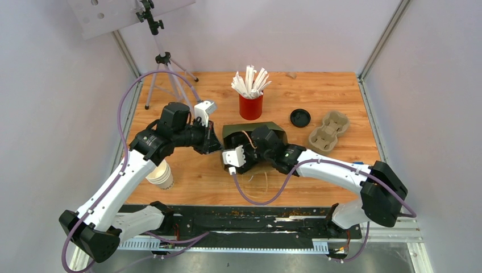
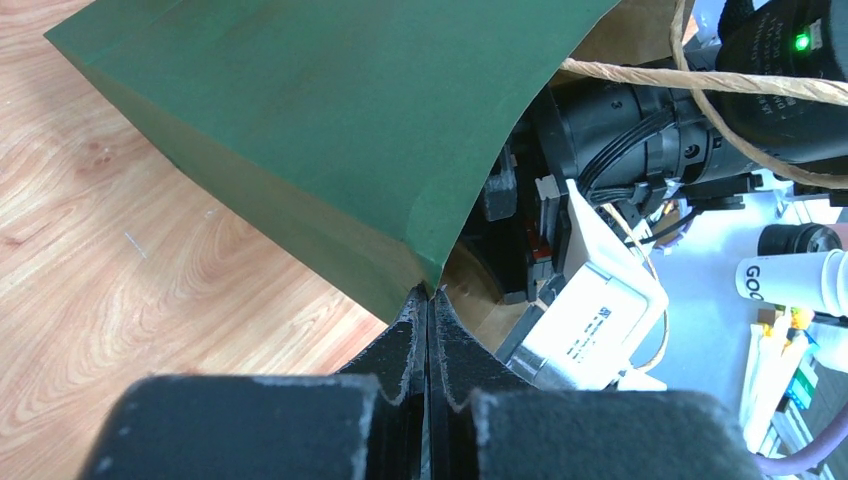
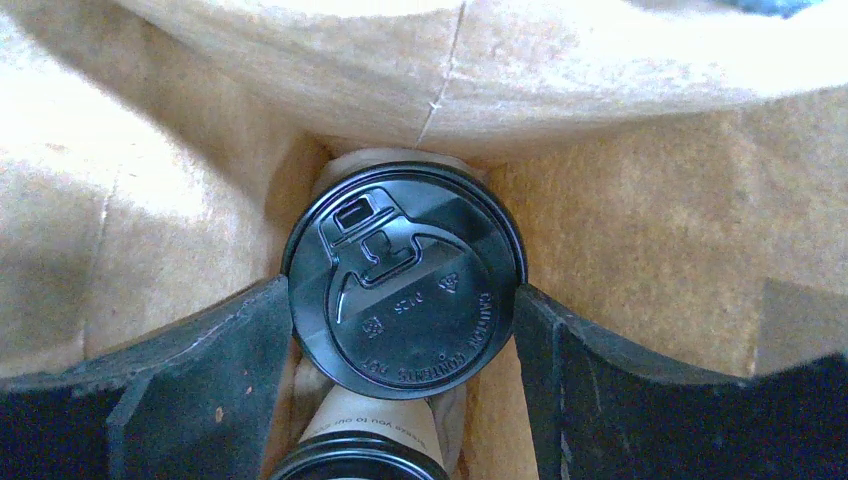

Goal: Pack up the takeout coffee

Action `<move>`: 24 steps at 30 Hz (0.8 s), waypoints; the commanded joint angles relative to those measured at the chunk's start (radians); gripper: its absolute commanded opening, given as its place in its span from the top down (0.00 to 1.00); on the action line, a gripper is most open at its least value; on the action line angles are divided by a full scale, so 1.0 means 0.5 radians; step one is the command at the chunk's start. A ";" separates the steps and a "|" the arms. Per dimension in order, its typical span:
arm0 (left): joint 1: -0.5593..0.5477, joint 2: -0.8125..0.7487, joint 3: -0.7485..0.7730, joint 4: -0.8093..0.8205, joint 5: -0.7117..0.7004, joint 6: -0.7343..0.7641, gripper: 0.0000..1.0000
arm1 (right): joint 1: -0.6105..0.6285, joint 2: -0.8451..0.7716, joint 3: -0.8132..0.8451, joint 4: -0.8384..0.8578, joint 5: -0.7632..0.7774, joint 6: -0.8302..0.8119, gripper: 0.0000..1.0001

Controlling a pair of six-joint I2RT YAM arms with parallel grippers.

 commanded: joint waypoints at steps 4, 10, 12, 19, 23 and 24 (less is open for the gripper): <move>0.005 -0.020 0.001 0.109 0.071 -0.040 1.00 | 0.010 0.057 0.008 0.182 0.061 -0.004 0.42; 0.005 -0.020 -0.012 0.117 0.082 -0.051 1.00 | 0.010 0.092 -0.002 0.216 0.096 0.028 0.41; 0.006 -0.022 -0.018 0.119 0.086 -0.054 1.00 | 0.010 0.095 -0.011 0.220 0.098 0.037 0.41; 0.005 -0.022 -0.016 0.119 0.090 -0.059 1.00 | 0.010 0.117 -0.032 0.222 0.108 0.053 0.41; 0.005 -0.023 -0.016 0.119 0.090 -0.057 1.00 | 0.010 0.134 -0.030 0.222 0.122 0.068 0.41; 0.005 -0.023 -0.016 0.122 0.090 -0.058 1.00 | 0.010 0.139 -0.030 0.221 0.124 0.070 0.41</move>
